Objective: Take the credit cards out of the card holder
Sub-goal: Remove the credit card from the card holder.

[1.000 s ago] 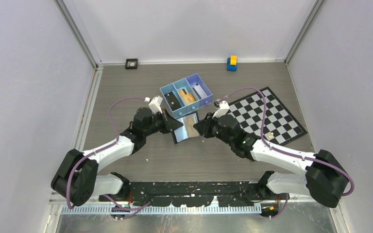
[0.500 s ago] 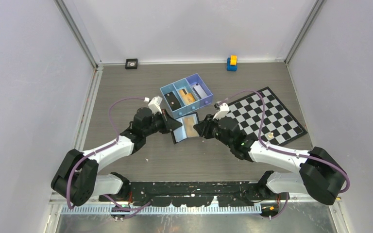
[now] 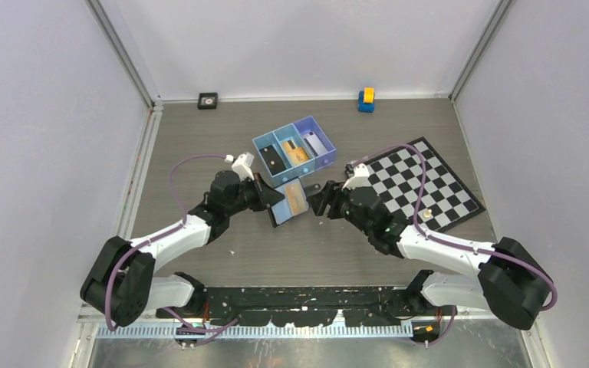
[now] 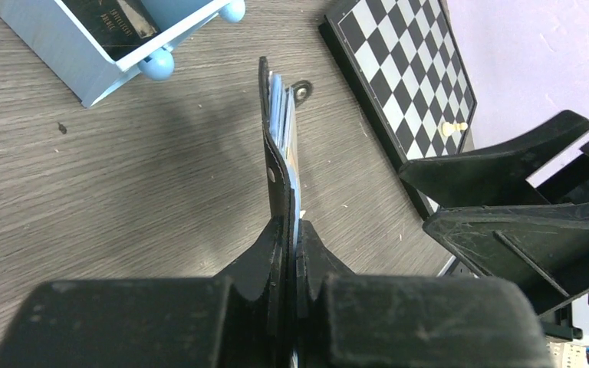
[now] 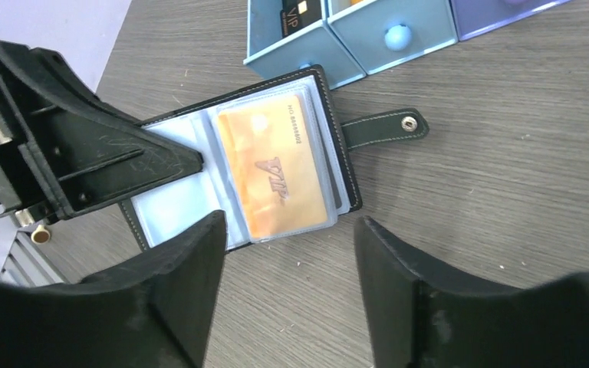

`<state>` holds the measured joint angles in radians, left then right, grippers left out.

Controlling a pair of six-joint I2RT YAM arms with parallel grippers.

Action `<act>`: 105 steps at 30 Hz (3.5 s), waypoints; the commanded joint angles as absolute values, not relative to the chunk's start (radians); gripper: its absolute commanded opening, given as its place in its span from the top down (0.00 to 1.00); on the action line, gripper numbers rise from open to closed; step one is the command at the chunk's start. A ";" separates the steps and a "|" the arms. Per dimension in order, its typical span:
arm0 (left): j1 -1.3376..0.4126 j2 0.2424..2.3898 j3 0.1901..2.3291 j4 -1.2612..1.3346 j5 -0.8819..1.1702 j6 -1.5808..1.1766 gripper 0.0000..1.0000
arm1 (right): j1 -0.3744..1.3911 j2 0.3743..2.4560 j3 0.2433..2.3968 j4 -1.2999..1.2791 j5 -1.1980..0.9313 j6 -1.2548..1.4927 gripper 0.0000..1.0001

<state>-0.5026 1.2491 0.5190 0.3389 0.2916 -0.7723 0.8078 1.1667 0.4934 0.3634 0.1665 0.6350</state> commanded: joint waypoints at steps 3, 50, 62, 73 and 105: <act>-0.499 1.185 0.517 0.412 0.332 -0.755 1.00 | 0.762 1.184 0.528 0.334 0.219 0.687 0.21; -0.488 1.153 0.494 0.441 0.353 -0.798 1.00 | 0.592 1.166 0.357 0.850 -0.311 0.875 0.54; -0.488 1.163 0.492 0.475 0.385 -0.800 1.00 | 0.590 1.197 0.389 0.758 -0.268 0.871 0.38; -0.488 0.961 0.428 0.552 0.389 -0.823 1.00 | 0.582 1.198 0.395 0.704 -0.220 0.891 0.12; -0.488 1.039 0.431 0.797 0.576 -0.940 1.00 | 0.508 1.396 0.324 1.359 -0.519 1.152 0.09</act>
